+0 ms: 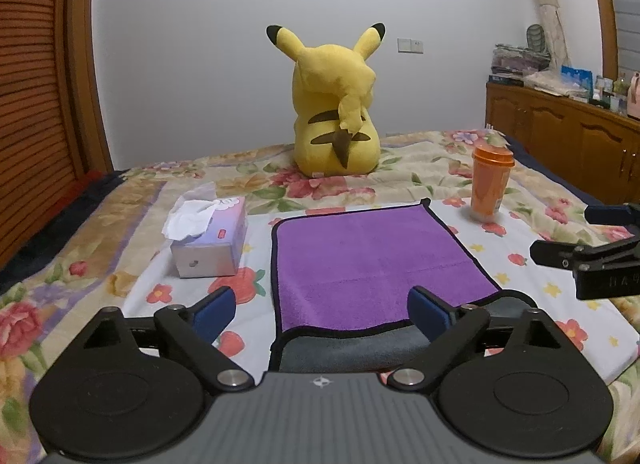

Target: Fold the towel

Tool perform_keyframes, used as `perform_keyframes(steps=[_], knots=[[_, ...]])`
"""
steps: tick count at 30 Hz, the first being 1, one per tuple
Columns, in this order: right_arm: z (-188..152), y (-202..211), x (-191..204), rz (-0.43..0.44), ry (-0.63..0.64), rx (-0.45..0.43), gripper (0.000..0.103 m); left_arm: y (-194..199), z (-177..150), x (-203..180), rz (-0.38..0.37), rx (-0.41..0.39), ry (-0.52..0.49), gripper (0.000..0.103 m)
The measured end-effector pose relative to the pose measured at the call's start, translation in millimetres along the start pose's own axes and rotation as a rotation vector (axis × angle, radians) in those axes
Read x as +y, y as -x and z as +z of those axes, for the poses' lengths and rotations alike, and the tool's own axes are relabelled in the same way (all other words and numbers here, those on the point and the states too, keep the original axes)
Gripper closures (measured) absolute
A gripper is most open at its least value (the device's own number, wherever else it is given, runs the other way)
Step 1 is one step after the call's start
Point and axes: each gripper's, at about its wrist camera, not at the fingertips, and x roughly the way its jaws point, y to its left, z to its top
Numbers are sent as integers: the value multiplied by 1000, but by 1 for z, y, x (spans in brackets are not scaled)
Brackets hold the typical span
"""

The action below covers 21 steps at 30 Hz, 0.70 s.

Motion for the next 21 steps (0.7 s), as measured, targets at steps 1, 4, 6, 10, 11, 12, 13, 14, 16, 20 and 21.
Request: perform_keyframes(steps=[1,4,6,10,11,12,13,14,16,20,21], knots=[[0,-2,0,2,5,5,0,-2,0,1,0,3,0,7],[-1,-9,3,7,21,25,0,-10,-1,7,-2,19,5,10],[-1,-15,3,8,30,42,0,-14,-1,12,-7,32,14,11],[-2,-25,5,7,47,68,0,-23,-1,18,-18,52,20,15],[-1,-28,4,5,50,73,0,-26,-1,20,-23,61,20,17],[-1,-31,4,5,50,80,0,-29,-1,22,-28,70,21,18],[-2,-32,3,5,48,84,0,-32,-2,23,-34,79,21,21],[-3,-34,3,6,46,90,0,-35,-2,25,-37,89,21,22],[-3,-38,2,6,47,102,0,-41,-3,27,-42,106,17,25],[-4,-46,0,16,46,123,0,-55,-5,31,-51,144,9,35],[-4,-47,-1,19,45,130,0,-58,-6,32,-52,153,8,35]])
